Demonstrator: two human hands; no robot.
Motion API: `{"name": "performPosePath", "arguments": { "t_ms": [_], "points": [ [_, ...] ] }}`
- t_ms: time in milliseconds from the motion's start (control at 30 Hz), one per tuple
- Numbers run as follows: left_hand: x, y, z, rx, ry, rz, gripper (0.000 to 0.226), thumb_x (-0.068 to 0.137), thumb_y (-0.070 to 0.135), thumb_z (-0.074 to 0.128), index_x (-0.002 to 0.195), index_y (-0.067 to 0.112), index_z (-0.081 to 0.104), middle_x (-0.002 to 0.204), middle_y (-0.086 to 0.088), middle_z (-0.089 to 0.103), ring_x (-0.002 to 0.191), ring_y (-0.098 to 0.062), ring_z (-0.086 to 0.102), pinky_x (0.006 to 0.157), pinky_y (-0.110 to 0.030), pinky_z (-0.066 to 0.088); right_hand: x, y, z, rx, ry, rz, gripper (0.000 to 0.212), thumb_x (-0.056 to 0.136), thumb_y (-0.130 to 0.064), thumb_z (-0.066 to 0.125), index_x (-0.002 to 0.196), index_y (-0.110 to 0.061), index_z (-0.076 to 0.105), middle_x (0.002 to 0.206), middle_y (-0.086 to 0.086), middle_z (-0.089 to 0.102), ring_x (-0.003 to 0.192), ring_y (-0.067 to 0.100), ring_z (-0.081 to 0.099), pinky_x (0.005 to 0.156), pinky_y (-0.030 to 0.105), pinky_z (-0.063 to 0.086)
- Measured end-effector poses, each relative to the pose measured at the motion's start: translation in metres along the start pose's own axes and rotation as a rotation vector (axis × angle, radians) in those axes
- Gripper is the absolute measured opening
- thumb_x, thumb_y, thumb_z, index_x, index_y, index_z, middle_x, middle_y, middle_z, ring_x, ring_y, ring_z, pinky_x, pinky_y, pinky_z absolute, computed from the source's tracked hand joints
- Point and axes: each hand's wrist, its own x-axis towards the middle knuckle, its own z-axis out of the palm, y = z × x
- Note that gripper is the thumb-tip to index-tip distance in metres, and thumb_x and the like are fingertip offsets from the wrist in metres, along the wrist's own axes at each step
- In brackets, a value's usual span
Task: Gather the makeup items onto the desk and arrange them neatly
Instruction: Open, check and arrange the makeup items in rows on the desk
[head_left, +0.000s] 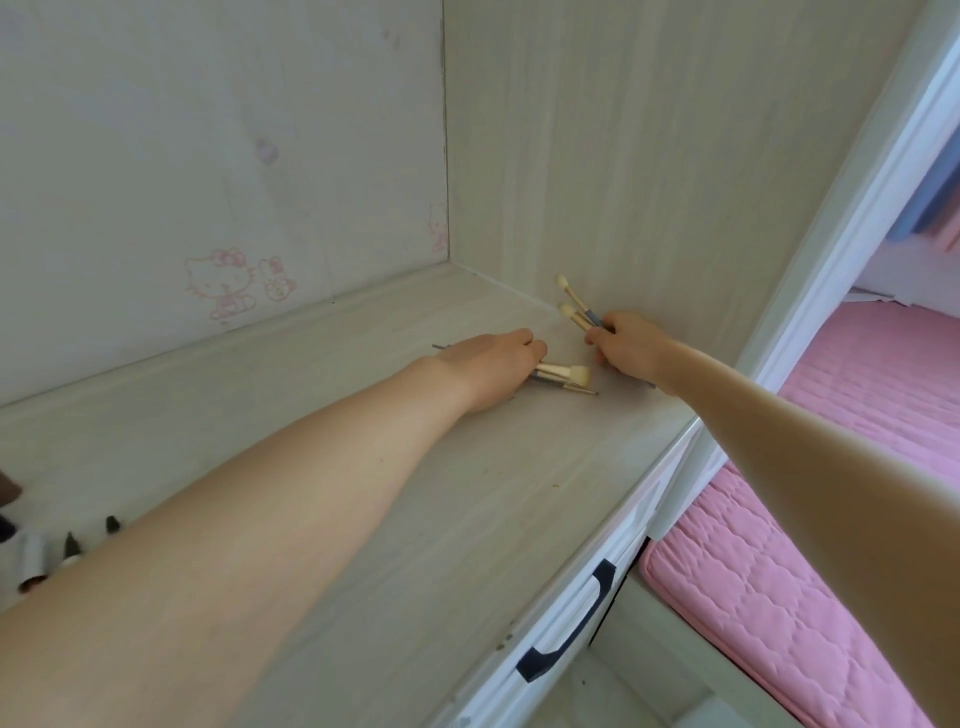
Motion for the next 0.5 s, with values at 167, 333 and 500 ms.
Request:
{"name": "performPosePath", "arguments": {
  "t_ms": [167, 333, 500],
  "points": [
    [-0.033, -0.004, -0.012, -0.113, -0.004, -0.115, 0.009, 0.098, 0.015, 0.035, 0.094, 0.021, 0.029, 0.087, -0.006, 0.046, 0.071, -0.024, 0.048, 0.06, -0.036, 0.039, -0.018, -0.013, -0.001, 0.107, -0.028, -0.031, 0.017, 0.1, -0.021, 0.046, 0.099, -0.008, 0.057, 0.074, 0.004, 0.063, 0.066, 0.018, 0.058, 0.068, 0.031, 0.049],
    [-0.071, -0.011, -0.024, -0.343, 0.116, -0.219, 0.012, 0.102, 0.024, 0.034, 0.094, 0.016, 0.039, 0.082, -0.01, 0.051, 0.073, -0.03, 0.052, 0.066, -0.04, 0.043, -0.046, -0.039, -0.001, 0.218, -0.072, -0.098, 0.013, 0.1, -0.019, 0.046, 0.096, -0.011, 0.056, 0.077, 0.007, 0.065, 0.057, 0.016, 0.059, 0.054, 0.024, 0.048],
    [-0.126, -0.016, -0.042, -0.695, 0.317, -0.327, 0.017, 0.099, 0.022, 0.046, 0.089, 0.012, 0.055, 0.07, -0.001, 0.061, 0.064, -0.018, 0.054, 0.063, -0.032, 0.043, -0.08, -0.078, 0.003, 0.208, -0.075, -0.176, 0.013, 0.1, -0.014, 0.043, 0.106, -0.009, 0.053, 0.079, 0.006, 0.061, 0.059, 0.016, 0.054, 0.055, 0.025, 0.047]
  ]
}}
